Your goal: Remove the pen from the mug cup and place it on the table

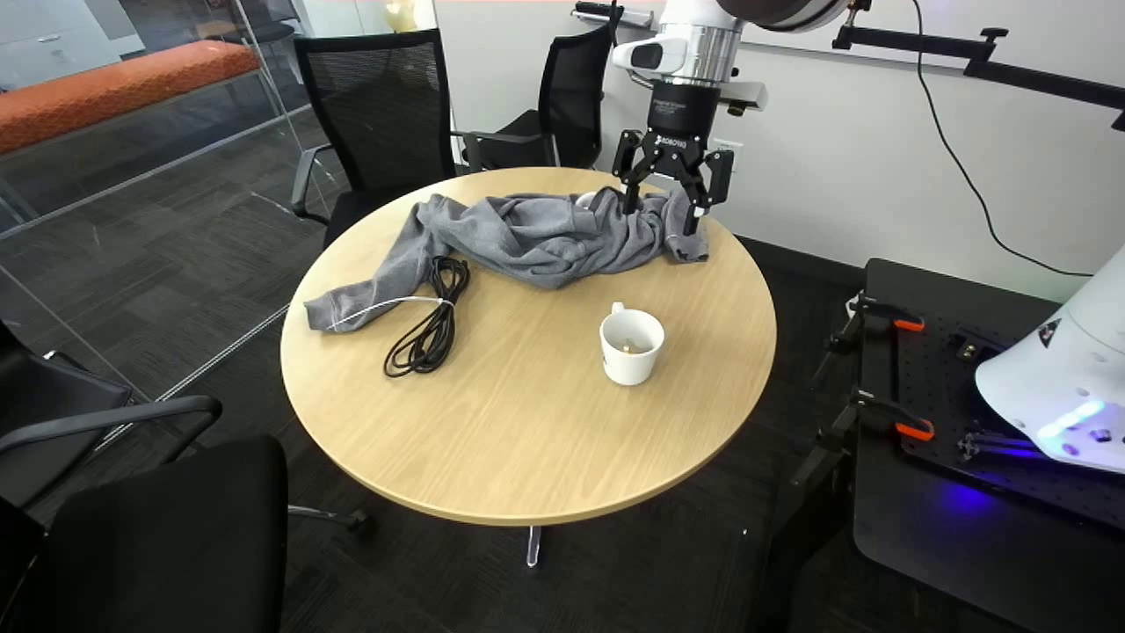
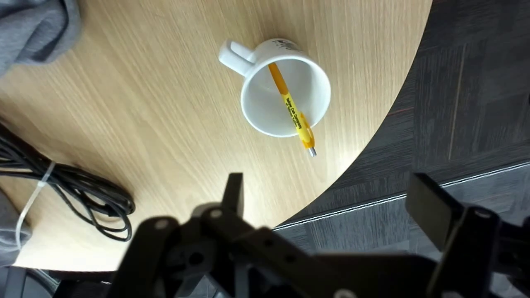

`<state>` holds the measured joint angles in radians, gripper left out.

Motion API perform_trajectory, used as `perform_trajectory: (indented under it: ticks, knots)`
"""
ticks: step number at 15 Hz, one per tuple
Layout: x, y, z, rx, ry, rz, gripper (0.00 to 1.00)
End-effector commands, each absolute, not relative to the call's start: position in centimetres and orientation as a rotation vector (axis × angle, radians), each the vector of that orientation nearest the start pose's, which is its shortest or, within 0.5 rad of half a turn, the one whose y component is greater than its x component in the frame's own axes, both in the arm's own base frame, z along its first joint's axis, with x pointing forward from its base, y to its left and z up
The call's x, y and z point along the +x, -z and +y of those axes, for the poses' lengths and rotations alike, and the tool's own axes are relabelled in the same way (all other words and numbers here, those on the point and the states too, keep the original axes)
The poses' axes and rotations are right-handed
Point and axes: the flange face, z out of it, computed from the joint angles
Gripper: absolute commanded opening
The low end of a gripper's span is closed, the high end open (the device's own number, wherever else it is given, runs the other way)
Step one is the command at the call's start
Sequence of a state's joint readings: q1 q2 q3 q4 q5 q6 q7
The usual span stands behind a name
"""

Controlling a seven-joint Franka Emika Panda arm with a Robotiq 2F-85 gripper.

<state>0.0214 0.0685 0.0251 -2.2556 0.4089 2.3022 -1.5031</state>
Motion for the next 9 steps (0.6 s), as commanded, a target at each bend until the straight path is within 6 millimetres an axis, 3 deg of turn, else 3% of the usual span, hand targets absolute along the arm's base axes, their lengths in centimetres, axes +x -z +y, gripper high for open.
perform_trajectory:
  ticks: [1, 9]
  knots:
    - [52.7, -33.3, 3.3, -2.326, 0.268, -1.715, 1.0]
    - [52.9, -29.6, 4.8, -2.215, 0.226, -1.877, 1.0]
